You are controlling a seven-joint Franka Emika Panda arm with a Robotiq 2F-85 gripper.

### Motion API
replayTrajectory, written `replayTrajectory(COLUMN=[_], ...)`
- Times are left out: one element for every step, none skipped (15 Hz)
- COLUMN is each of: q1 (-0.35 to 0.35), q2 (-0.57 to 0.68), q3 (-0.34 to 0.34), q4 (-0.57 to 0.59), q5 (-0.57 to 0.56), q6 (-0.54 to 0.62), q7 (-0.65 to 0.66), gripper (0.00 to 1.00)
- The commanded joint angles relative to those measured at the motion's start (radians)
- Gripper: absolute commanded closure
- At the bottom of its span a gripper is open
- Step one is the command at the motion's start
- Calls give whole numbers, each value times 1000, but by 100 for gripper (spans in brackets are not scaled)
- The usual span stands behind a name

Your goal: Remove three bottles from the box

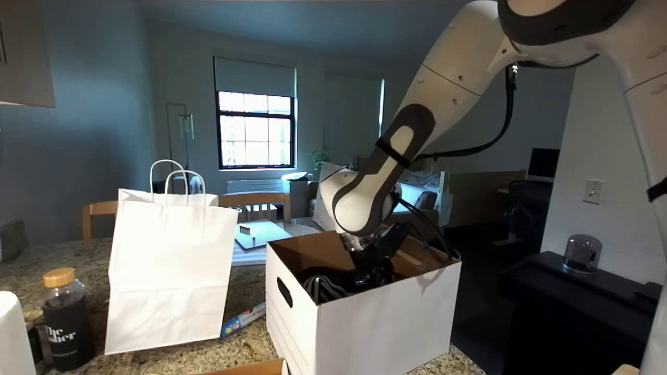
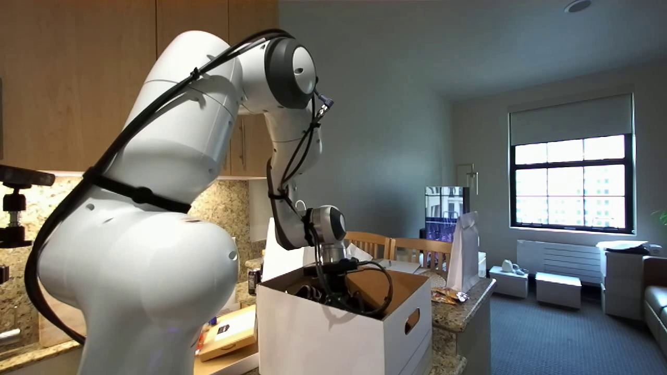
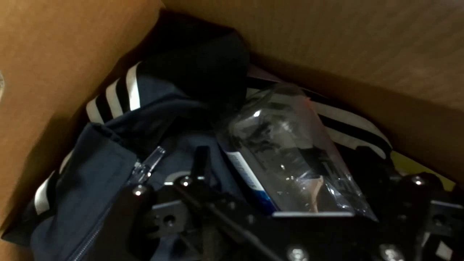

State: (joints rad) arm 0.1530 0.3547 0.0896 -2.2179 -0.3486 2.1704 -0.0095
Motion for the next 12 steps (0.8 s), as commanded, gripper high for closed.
replayTrajectory(q1=[-23, -29, -31, -31, -31, -30, -28, -24, -24, -25, -25, -21], q2=[-16, -15, -14, -13, -12, -9, -5, -3, -3, -5, -5, -4], q3=[-6, -7, -9, -12, -16, -21, -24, -29, -31, -33, -34, -35], q4=[-31, -31, -31, -32, -31, -26, -20, -19, -19, -20, -20, -15], q5=[34, 41, 46, 49, 51, 47, 42, 33, 32, 33, 34, 28], q6=[36, 42, 43, 48, 48, 42, 34, 34, 35, 36, 37, 29], q7=[-18, -25, -28, -23, -18, -12, -9, 3, 3, -1, -1, 0], gripper=[0, 0, 0, 0, 0, 0, 0, 0, 0, 0, 0, 0])
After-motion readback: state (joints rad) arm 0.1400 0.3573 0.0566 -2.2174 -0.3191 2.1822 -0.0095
